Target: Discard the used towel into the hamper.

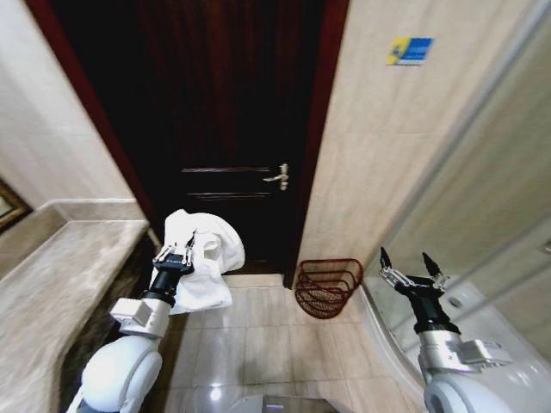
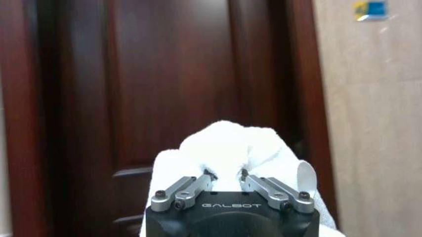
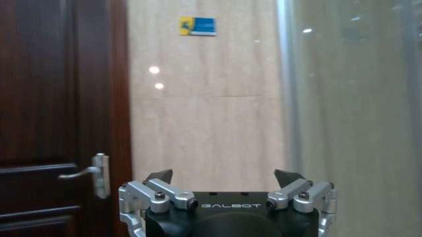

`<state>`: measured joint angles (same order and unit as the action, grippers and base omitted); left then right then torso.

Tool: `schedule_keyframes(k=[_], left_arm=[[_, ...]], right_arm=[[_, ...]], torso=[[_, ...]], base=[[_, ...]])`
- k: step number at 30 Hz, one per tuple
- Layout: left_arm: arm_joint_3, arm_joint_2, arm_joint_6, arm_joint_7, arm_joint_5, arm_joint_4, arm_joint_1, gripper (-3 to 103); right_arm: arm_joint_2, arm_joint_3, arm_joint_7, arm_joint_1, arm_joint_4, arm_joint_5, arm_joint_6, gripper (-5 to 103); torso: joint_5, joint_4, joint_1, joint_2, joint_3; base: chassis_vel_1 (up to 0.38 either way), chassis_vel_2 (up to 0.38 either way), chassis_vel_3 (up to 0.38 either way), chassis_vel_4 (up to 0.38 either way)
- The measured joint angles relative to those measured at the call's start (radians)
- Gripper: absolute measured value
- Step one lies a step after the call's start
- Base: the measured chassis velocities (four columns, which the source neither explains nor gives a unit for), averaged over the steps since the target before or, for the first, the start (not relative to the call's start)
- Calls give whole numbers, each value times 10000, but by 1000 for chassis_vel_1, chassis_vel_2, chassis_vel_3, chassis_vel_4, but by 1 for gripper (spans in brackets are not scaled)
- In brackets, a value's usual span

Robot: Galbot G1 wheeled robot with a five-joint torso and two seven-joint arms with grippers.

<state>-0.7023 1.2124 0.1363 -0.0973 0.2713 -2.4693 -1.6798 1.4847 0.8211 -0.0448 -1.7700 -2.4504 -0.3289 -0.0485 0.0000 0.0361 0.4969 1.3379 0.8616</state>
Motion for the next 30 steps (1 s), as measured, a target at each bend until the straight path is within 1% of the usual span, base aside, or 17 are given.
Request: schedule_keyframes(k=[2, 5, 6, 9, 16, 21, 24, 30], left_arm=[[10, 42, -93, 67, 16, 26, 5, 11], [15, 71, -104, 88, 18, 36, -6, 11], [17, 86, -119, 96, 19, 42, -18, 11], [17, 94, -125, 98, 19, 49, -20, 11], [29, 153, -183, 98, 17, 81, -41, 11], [89, 209, -227, 79, -2, 133, -59, 11], [136, 258, -218, 78, -7, 140, -73, 11], [249, 315, -239, 102, 0, 234, -71, 11]], right_arm=[[0, 13, -3, -19, -1, 16, -32, 100], [-5, 29, -7, -24, 3, 17, -45, 100], [-10, 31, -12, -35, 11, 17, -73, 100], [-10, 28, -22, -42, 24, 17, -76, 100], [2, 12, -81, -79, 99, 18, -27, 100], [2, -14, -78, -26, 210, 19, 183, 100], [17, -11, -92, -15, 242, 19, 225, 100], [73, -20, -93, 29, 280, 22, 226, 100]], torso=[[0, -5, -4, -4, -1], [0, -2, -4, -5, -1], [0, 4, -5, -5, -1], [-2, 5, -4, -5, -1], [2, 2, -3, -4, 2], [6, 3, -3, 0, 3], [1, 1, -5, -6, 0], [-1, 4, -120, -244, -126]], base=[[-91, -106, -116, -81], [-72, -63, -76, -14], [-45, -56, 9, 37], [0, 0, 0, 0], [-86, -78, 81, 72], [-77, -82, 88, 76], [0, 0, 0, 0], [0, 0, 0, 0]])
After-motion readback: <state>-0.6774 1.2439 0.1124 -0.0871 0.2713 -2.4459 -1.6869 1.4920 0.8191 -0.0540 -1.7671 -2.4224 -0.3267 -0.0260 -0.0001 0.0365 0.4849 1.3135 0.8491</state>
